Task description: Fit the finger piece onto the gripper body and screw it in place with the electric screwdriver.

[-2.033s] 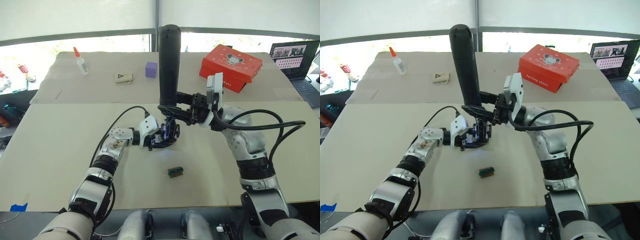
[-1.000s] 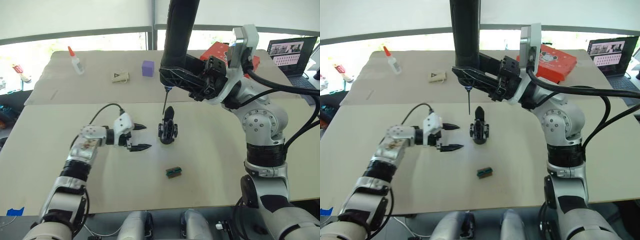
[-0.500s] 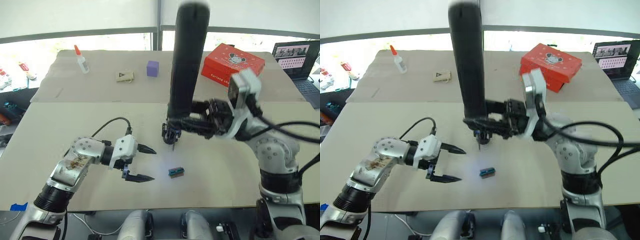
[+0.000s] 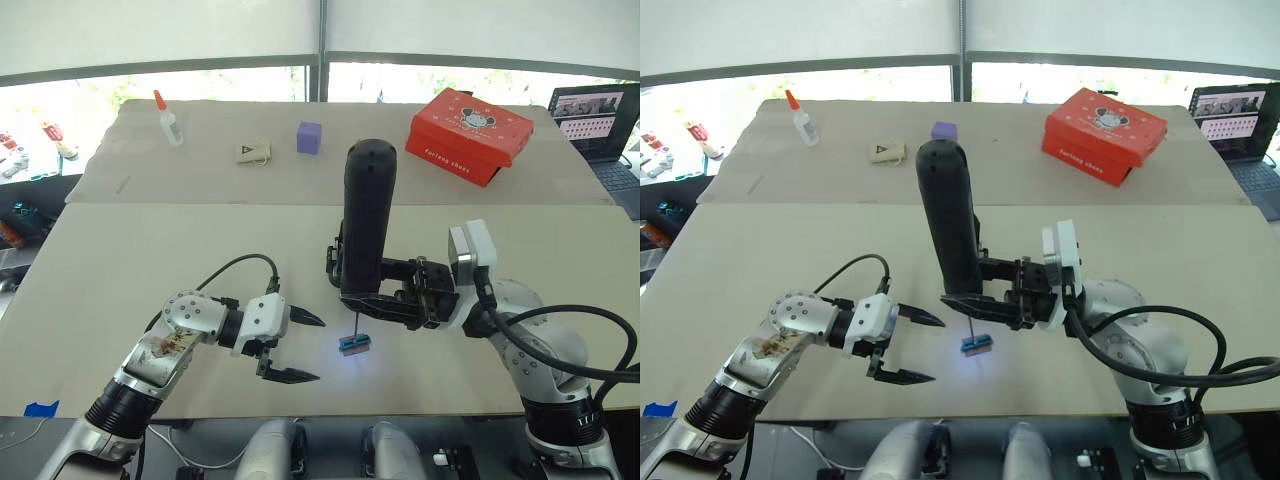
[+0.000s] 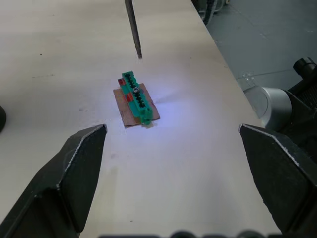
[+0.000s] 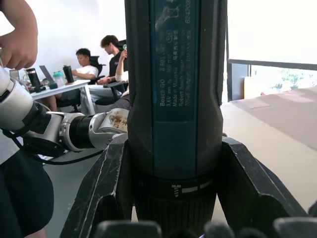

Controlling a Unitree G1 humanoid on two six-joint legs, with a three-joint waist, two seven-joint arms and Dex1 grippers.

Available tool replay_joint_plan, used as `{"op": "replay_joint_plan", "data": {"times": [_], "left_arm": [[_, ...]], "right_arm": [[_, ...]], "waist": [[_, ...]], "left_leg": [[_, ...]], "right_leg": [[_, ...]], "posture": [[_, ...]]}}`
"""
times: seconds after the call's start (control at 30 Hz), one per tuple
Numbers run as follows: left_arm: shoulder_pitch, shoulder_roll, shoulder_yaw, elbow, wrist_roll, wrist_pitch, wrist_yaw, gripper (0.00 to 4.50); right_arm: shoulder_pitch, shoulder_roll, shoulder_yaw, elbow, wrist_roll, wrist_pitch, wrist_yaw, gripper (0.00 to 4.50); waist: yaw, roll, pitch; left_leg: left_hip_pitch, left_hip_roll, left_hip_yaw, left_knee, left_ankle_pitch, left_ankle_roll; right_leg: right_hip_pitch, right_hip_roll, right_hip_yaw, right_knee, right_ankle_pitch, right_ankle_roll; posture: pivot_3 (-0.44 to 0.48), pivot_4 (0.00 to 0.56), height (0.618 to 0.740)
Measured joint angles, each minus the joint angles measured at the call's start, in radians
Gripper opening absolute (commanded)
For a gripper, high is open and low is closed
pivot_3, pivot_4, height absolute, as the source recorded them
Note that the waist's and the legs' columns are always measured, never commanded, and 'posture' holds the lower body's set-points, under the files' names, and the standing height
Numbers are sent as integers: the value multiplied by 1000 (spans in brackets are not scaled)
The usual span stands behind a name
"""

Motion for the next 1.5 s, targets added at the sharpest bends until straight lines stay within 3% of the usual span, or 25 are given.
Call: {"op": "replay_joint_plan", "data": {"times": [0.4,1.5], "left_arm": [[19,-49,-13,47,66,-57,84,4500],[13,-51,-26,47,68,-67,76,4500]], "right_arm": [[44,12,48,14,-82,-110,41,1921],[63,21,47,81,-123,-156,46,1921]], "waist": [[3,0,0],[2,0,0]], "left_leg": [[0,0,0,0,0,0],[1,0,0,0,0,0]], "right_leg": [[1,0,0,0,0,0],[1,0,0,0,0,0]], "posture": [[0,150,740],[0,150,740]]}}
